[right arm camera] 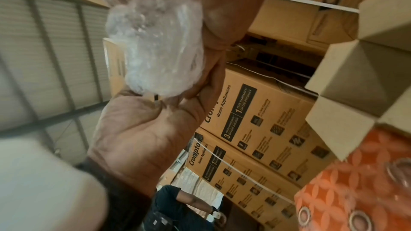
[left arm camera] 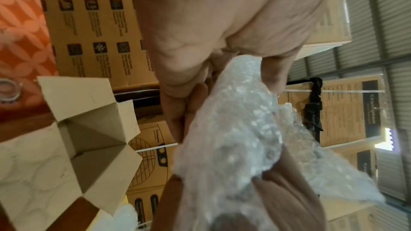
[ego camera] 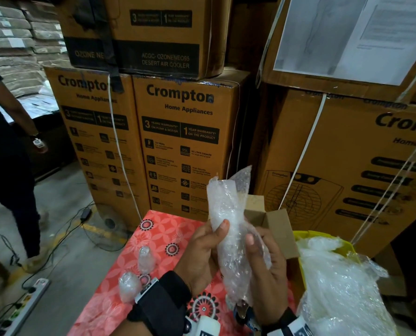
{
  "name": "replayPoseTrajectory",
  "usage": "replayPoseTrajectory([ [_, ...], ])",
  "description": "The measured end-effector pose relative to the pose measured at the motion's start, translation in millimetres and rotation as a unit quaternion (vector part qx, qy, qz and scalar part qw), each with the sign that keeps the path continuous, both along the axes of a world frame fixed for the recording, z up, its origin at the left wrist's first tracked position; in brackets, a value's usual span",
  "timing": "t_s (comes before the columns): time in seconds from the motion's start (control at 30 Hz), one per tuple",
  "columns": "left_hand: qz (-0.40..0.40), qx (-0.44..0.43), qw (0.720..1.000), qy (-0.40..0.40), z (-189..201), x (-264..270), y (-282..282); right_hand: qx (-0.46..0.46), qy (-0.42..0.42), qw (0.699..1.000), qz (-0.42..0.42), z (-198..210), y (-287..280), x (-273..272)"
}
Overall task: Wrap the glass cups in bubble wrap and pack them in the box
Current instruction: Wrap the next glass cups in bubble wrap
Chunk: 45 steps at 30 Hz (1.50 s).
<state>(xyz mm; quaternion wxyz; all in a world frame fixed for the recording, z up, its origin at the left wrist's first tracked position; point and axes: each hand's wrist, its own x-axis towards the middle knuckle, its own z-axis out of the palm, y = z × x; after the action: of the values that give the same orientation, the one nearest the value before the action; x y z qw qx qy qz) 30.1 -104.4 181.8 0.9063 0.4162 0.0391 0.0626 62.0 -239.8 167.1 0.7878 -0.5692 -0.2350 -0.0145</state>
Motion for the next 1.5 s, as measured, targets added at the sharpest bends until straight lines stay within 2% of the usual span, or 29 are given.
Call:
replayPoseTrajectory([
  [0.1, 0.018, -0.044, 0.999, 0.001, 1.2, -1.2, -3.1, -0.041, -0.044, 0.997, -0.046, 2.7, -0.3, -3.4],
  [0.2, 0.022, -0.066, 0.997, 0.019, 2.0, 0.4, 2.6, -0.103, -0.125, 0.984, -0.074, 0.2, -2.4, -2.9],
  [0.3, 0.004, -0.091, 0.996, 0.020, 2.4, 2.0, 4.9, -0.161, -0.181, 0.969, -0.047, -1.3, -2.3, -0.7],
  [0.47, 0.018, -0.085, 0.996, -0.022, 4.5, 3.1, 8.1, -0.168, -0.169, 0.969, 0.062, 13.7, -4.7, 1.7],
  [0.53, 0.012, -0.077, 0.996, -0.033, 9.5, 3.9, 8.6, -0.203, -0.192, 0.955, 0.101, 19.2, -8.2, 6.2],
  [0.6, 0.032, -0.067, 0.997, -0.033, 14.7, 5.5, 8.4, -0.225, -0.214, 0.944, 0.111, 24.8, -9.8, 7.8],
  [0.7, 0.077, -0.009, 0.997, -0.024, 21.8, 8.2, 8.2, -0.223, -0.205, 0.946, 0.118, 32.2, -6.4, 8.1],
  [0.8, 0.071, 0.002, 0.997, -0.020, 21.5, 8.8, 8.6, -0.265, -0.187, 0.945, 0.052, 27.1, 3.7, 14.4],
  [0.9, 0.044, -0.030, 0.998, -0.031, 20.6, 8.1, 14.2, -0.211, -0.176, 0.961, 0.022, 20.3, 8.1, 24.4],
  [1.0, 0.056, -0.024, 0.998, -0.020, 19.5, 11.5, 21.6, -0.084, -0.092, 0.989, 0.085, 22.6, 8.5, 25.8],
  [1.07, 0.067, -0.015, 0.998, -0.014, 21.6, 12.7, 22.5, -0.038, -0.043, 0.991, 0.120, 22.3, 10.2, 23.0],
  [1.2, 0.082, -0.002, 0.996, -0.033, 20.8, 14.4, 22.2, -0.014, -0.001, 0.989, 0.147, 20.1, 13.3, 16.8],
  [1.3, 0.120, 0.046, 0.991, -0.044, 19.7, 15.3, 23.8, -0.041, -0.025, 0.991, 0.122, 17.8, 9.4, 19.9],
  [1.4, 0.171, 0.144, 0.974, -0.046, 19.4, 14.4, 26.9, -0.060, -0.036, 0.996, 0.053, 26.5, -5.1, 32.2],
  [1.5, 0.172, 0.235, 0.955, -0.060, 21.0, 13.1, 28.8, -0.051, -0.057, 0.997, 0.018, 45.7, -15.2, 44.5],
])
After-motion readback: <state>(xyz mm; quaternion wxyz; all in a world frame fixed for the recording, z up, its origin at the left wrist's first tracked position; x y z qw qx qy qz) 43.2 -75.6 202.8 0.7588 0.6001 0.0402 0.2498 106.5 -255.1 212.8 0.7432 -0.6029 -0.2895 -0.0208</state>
